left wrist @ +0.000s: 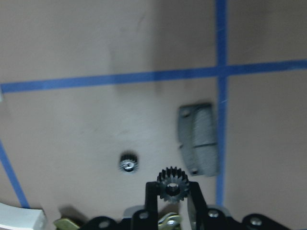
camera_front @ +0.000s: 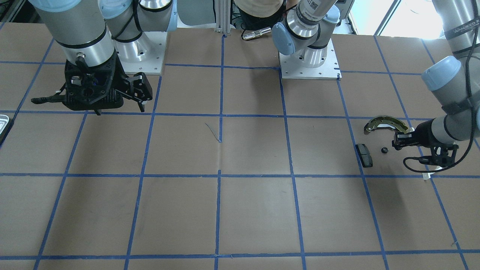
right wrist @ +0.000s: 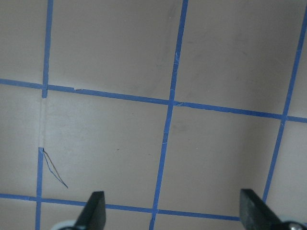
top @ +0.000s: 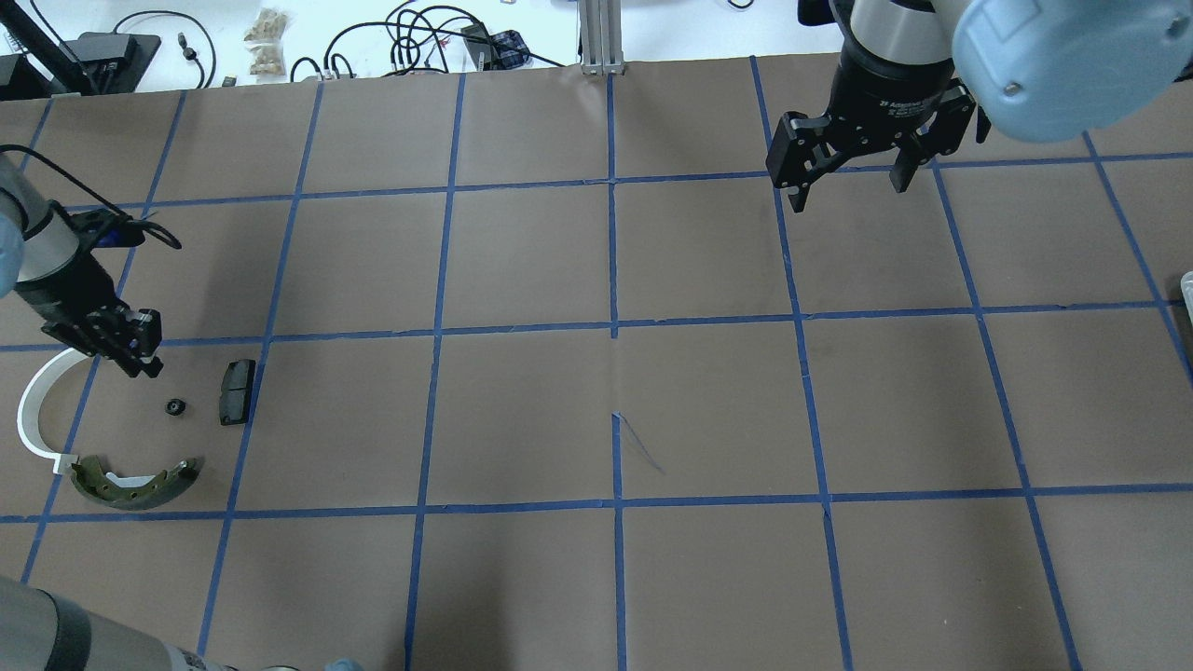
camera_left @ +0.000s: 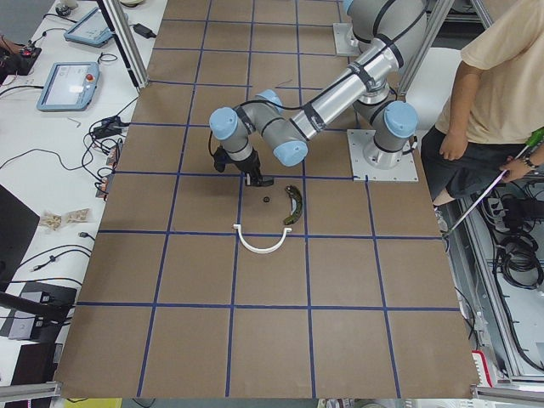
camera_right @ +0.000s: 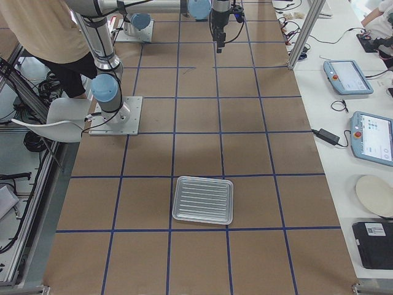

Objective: Place bearing gear from tray to pile

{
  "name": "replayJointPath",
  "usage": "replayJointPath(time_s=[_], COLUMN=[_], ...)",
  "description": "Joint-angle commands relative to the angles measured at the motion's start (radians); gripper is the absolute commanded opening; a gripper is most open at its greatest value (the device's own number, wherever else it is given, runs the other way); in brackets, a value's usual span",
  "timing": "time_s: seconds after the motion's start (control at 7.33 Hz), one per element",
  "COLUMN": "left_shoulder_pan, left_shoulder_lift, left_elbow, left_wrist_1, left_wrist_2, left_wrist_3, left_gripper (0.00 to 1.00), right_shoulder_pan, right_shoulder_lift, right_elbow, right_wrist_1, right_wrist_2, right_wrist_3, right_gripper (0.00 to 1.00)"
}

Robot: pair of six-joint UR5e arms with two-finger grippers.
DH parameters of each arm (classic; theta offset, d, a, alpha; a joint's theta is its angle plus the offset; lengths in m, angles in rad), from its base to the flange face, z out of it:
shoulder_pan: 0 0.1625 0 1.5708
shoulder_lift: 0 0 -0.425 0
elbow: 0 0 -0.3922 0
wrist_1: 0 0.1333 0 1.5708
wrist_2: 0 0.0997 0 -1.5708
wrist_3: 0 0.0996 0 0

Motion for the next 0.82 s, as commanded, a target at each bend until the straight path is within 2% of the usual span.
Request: replayJointPath(time_s=[0.0,0.27,0.68], left_shoulder_pan=[0.047,0.048,0.048], left_shoulder_lift=[-0.032,-0.055,-0.069], left_elbow=[-0.022,-0.074,-0.084], left_wrist_1=[0.036,0.177,0.170], left_wrist_2=[0.001,0.005,0.010], left_wrist_3=[0.063,0.069,0.068], left_gripper=[0.00,0.00,0.00], right_shoulder_pan=[-0.005,-0.006,-0.043], right_shoulder_lift=[-0.039,-0.039,-0.050], right_elbow=[0.052,0.051,0.049], right_wrist_1=[-0.018,-0.021,-0.033], right_wrist_2=[0.041,0.038,0.030], right_wrist_3=[0.004,0.013,0.067], right_gripper=[0.97,0.99,1.00])
